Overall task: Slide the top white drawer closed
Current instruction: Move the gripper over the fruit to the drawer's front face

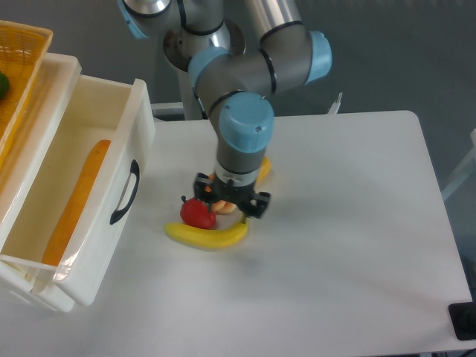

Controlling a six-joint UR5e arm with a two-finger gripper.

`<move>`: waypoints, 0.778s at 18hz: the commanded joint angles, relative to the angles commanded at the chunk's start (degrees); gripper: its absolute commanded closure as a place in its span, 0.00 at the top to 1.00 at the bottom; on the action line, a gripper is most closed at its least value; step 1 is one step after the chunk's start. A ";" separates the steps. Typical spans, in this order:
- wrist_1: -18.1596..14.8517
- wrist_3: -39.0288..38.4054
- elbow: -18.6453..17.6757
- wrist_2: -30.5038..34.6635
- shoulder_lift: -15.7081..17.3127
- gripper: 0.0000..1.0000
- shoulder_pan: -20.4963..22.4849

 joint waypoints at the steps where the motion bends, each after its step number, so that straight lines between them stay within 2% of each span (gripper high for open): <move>1: -2.54 0.09 0.61 -2.10 0.00 0.27 -0.18; 2: -5.00 0.44 1.66 -3.60 0.00 0.27 -0.35; 3: -7.03 0.61 2.80 -4.75 0.00 0.23 -0.35; 5: -8.36 0.70 4.56 -9.22 0.00 0.00 -0.27; 8: -8.45 0.62 6.41 -11.52 0.00 0.00 -0.18; 14: -8.54 0.53 6.59 -15.39 0.52 0.00 -0.27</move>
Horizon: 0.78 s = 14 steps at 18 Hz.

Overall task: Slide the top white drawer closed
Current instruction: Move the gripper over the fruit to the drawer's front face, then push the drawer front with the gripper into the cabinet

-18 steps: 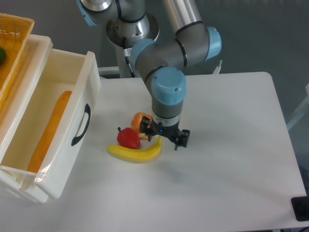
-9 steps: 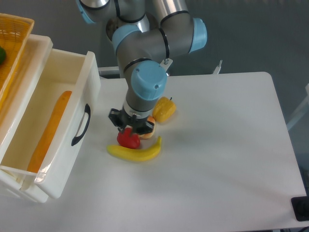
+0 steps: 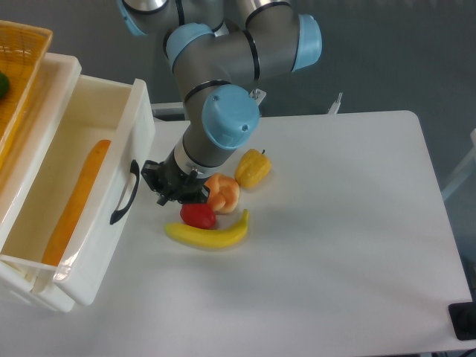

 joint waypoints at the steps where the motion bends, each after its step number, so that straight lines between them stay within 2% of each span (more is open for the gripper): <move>1: 0.00 0.00 0.00 -0.09 0.09 0.00 0.00; 4: -1.32 0.00 -0.09 -0.18 0.18 0.00 -0.18; 14: -2.64 -0.09 -0.09 -0.18 0.27 0.00 -1.84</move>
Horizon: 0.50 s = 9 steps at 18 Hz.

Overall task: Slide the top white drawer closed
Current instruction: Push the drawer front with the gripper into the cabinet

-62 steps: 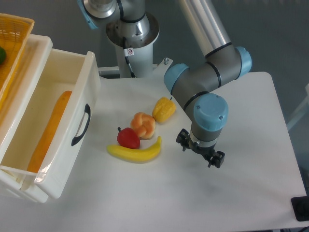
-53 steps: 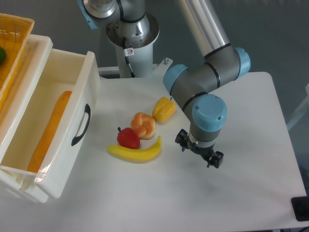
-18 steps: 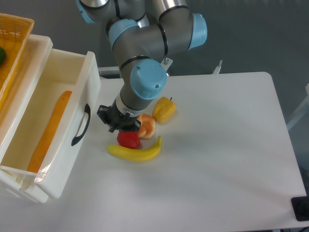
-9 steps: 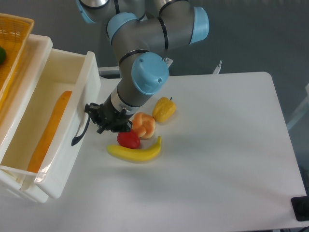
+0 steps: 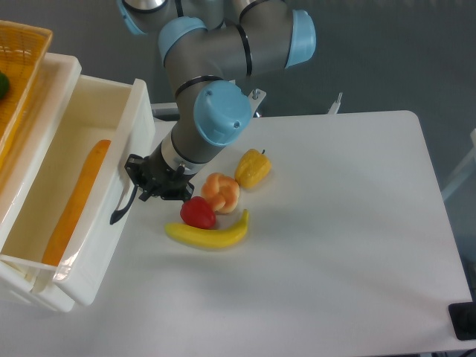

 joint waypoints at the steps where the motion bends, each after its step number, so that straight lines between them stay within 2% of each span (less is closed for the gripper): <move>1: 0.00 0.00 0.00 0.00 0.09 0.00 0.00; 9: -1.32 -0.35 -0.26 0.00 1.32 0.00 -1.84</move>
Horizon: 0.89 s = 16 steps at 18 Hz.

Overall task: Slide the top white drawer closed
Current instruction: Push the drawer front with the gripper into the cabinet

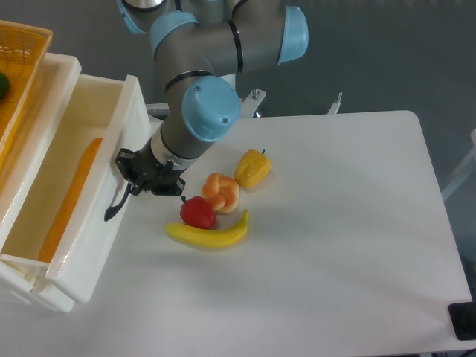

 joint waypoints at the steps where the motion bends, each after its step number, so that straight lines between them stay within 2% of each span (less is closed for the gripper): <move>1: 0.00 0.00 0.00 0.00 0.00 0.00 -0.35; 6: -0.09 -0.09 -0.18 0.00 0.00 0.00 -1.15; 16: 0.35 -2.90 -0.09 0.00 -0.17 0.00 -5.45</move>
